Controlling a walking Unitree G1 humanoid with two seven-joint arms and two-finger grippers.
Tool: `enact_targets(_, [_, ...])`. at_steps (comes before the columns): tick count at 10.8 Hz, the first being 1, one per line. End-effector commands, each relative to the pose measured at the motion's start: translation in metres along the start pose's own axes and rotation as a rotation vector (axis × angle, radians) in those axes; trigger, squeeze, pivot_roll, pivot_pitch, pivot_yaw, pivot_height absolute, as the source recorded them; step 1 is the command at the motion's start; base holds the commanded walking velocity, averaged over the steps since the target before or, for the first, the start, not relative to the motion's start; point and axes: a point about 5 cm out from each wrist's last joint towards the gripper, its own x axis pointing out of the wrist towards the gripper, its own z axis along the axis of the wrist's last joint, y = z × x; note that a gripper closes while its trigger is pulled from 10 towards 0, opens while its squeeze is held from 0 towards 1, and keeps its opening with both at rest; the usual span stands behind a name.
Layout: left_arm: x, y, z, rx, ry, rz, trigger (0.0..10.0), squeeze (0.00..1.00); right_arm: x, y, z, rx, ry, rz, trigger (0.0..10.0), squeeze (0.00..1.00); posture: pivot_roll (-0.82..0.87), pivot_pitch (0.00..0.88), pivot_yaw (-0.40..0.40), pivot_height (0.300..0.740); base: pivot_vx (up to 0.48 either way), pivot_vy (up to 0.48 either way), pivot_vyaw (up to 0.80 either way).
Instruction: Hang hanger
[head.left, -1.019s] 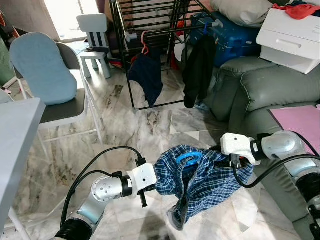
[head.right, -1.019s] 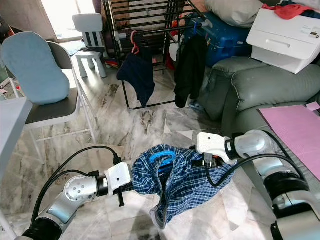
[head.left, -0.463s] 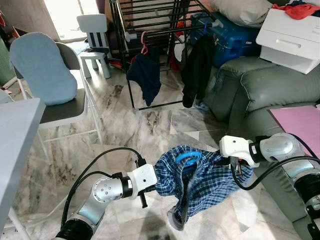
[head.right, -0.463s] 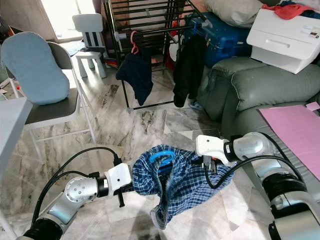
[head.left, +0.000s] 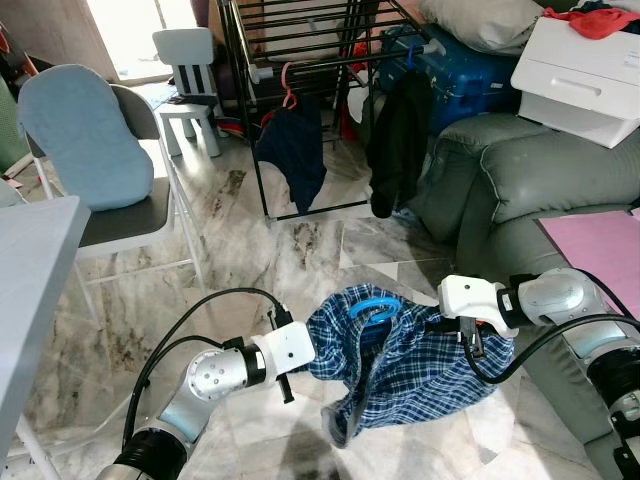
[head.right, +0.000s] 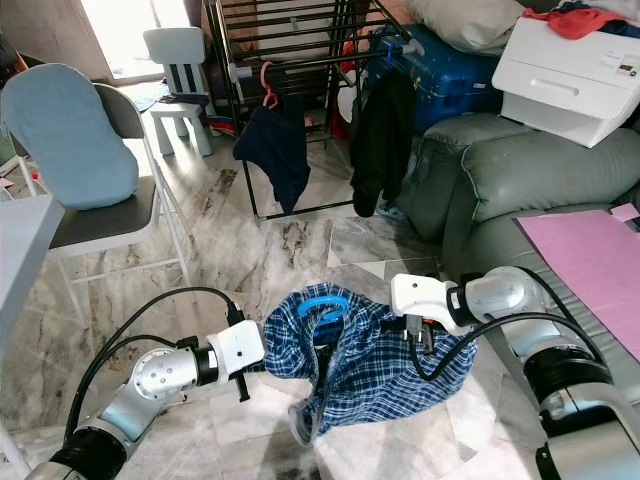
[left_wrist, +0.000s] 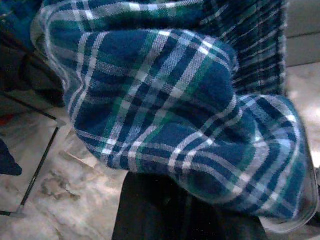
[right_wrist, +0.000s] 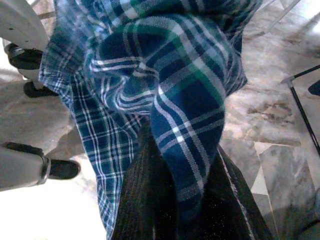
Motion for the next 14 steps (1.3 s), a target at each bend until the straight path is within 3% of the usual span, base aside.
enact_targets(1, [0.003,0.008,0.005,0.04,-0.011,0.038,0.0,0.0,0.003,-0.002,0.005,-0.008,-0.027,-0.01,0.0,0.0,-0.13,0.0,0.03,0.74,0.0,0.0,0.0])
enact_targets(2, [0.002,0.013,0.004,0.009,-0.013,0.097,10.0,1.0,0.005,0.0,0.004,-0.006,-0.028,-0.011,0.0,0.0,-0.13,0.0,0.03,0.74,0.0,0.0,0.0])
enact_targets(5, [-0.003,0.018,0.003,0.061,-0.016,0.141,10.0,1.0,0.008,0.002,-0.004,0.013,0.016,-0.055,0.0,0.0,-0.13,0.0,0.032,0.74,0.0,0.0,0.0])
enact_targets(6, [-0.009,0.02,0.002,0.066,-0.032,0.197,10.0,1.0,0.014,0.005,-0.008,0.049,0.028,-0.104,0.0,0.0,-0.13,0.0,0.033,0.74,0.0,0.0,0.0])
enact_targets(7, [-0.018,0.024,0.001,0.033,-0.056,0.32,10.0,1.0,0.024,0.011,-0.013,0.134,0.014,-0.162,0.0,0.0,-0.12,0.0,0.034,0.74,0.0,0.0,0.0])
enact_targets(8, [-0.022,0.024,-0.002,0.0,-0.07,0.377,10.0,1.0,0.031,0.017,-0.015,0.181,0.001,-0.18,0.0,0.0,-0.12,0.0,0.033,0.74,0.0,0.0,0.0])
enact_targets(10, [-0.035,0.015,-0.009,-0.205,-0.116,0.518,10.0,1.0,0.048,0.033,-0.025,0.345,-0.005,-0.281,0.0,0.0,-0.11,0.0,0.025,0.74,0.0,0.0,0.0])
enact_targets(11, [-0.038,0.012,-0.014,-0.286,-0.112,0.592,10.0,1.0,0.053,0.034,-0.027,0.42,-0.002,-0.375,0.0,0.0,-0.11,0.0,0.026,0.74,0.0,0.0,0.0])
enact_targets(12, [-0.04,0.009,-0.017,-0.434,-0.124,0.735,10.0,1.0,0.056,0.032,-0.03,0.564,-0.009,-0.526,0.0,0.0,-0.11,0.0,0.025,0.74,0.0,0.0,0.0])
enact_targets(13, [-0.045,0.011,-0.024,-0.534,-0.065,0.888,10.0,1.0,0.058,0.033,-0.032,0.674,-0.02,-0.643,0.0,0.0,-0.1,0.0,0.03,0.74,0.0,0.0,0.0])
enact_targets(14, [-0.049,0.011,-0.029,-0.586,-0.036,0.95,10.0,1.0,0.06,0.036,-0.032,0.753,-0.03,-0.722,0.0,0.0,-0.1,0.0,0.033,0.74,0.0,0.0,0.0])
